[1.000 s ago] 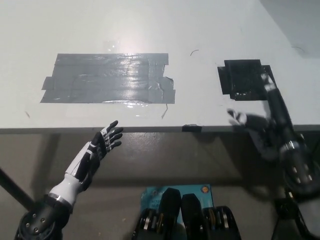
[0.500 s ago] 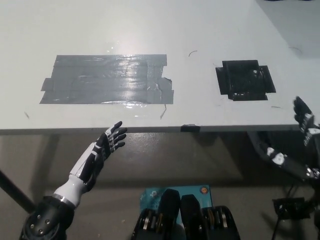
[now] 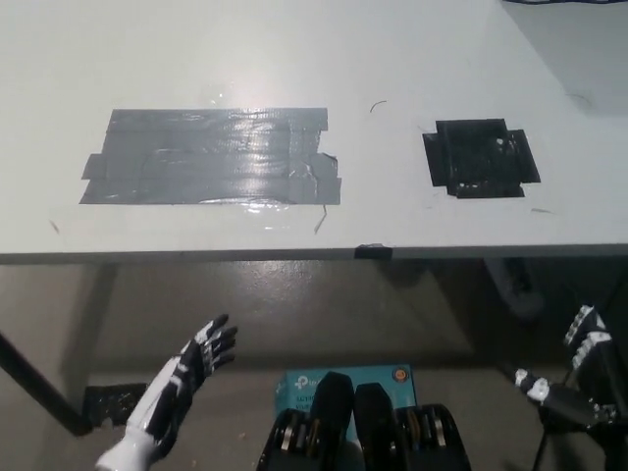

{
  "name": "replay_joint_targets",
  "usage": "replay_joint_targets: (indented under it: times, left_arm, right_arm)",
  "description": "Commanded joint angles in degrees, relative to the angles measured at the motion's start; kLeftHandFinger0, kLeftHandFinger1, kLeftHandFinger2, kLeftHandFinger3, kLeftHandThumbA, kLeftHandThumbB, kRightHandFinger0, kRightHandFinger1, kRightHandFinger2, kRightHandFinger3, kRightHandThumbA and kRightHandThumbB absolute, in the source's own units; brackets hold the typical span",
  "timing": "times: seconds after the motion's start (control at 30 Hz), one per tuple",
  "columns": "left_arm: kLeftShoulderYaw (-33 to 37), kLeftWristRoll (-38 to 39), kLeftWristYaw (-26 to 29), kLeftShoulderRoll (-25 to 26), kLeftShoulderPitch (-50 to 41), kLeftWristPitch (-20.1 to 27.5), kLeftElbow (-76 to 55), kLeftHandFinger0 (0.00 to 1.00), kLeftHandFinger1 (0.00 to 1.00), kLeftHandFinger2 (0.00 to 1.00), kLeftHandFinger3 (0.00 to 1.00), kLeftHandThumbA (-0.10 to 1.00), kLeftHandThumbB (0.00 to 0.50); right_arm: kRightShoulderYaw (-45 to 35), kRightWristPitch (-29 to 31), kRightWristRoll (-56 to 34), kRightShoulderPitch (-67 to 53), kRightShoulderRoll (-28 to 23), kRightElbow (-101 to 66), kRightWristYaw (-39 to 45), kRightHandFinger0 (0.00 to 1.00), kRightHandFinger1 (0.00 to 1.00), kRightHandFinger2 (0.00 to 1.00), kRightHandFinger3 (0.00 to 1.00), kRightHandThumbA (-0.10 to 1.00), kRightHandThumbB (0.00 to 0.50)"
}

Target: A rubick's cube is kept in the black marked spot on the table and the robot uses its right arm to pick it up and hands it to a person

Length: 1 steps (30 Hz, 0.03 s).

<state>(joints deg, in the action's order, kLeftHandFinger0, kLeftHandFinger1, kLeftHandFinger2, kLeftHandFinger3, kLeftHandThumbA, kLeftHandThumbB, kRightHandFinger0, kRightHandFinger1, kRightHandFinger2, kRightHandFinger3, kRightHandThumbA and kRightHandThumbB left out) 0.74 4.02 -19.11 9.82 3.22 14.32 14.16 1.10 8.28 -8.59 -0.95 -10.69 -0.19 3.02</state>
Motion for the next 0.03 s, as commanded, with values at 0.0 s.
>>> replay_joint_targets:
  times: [0.0]
  left_arm:
    - [-2.2, -1.6, 7.0, -3.8, -2.1, 6.9, -2.7, 1.00, 1.00, 1.00, 1.00, 1.00, 0.308]
  right_arm:
    - [1.2, 5.1, 1.6, 0.1, 2.1, 0.6, 1.4, 1.00, 1.00, 1.00, 1.00, 0.96, 0.197]
